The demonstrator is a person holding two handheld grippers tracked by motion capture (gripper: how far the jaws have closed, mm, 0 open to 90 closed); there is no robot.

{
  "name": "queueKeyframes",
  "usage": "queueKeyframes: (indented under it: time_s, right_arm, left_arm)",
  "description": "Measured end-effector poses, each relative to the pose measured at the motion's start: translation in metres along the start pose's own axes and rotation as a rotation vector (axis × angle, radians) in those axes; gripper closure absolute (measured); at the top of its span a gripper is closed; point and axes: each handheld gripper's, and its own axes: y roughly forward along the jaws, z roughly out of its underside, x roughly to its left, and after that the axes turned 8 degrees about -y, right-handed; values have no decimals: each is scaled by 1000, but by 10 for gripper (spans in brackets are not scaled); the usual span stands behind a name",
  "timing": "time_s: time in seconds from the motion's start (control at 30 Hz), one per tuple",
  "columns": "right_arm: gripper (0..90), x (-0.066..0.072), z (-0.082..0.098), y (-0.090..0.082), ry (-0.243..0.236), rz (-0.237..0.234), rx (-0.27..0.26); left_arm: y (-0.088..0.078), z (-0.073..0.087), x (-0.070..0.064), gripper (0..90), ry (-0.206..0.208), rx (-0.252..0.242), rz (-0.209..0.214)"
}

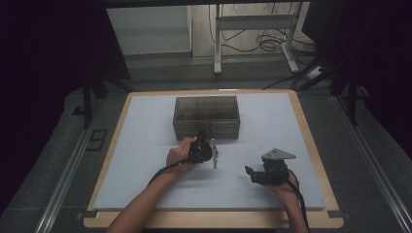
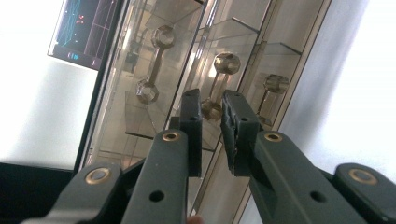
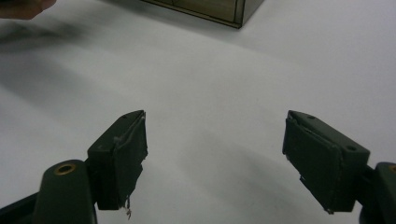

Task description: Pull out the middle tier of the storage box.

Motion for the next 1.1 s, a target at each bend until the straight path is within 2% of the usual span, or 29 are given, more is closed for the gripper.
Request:
queueKeyframes:
  time_s: [0.47, 0.57, 1.1]
  right_arm:
    - [211, 0, 0, 1, -3, -1, 0]
    - [211, 0, 0, 1, -4, 0, 3]
    - [211, 1, 0, 1, -5, 0, 0]
  left_arm:
    - [0, -1, -5, 781, 37, 0, -27]
    - [0, -2, -3, 799, 23, 4, -17]
    - [0, -2, -2, 810, 45, 10, -13]
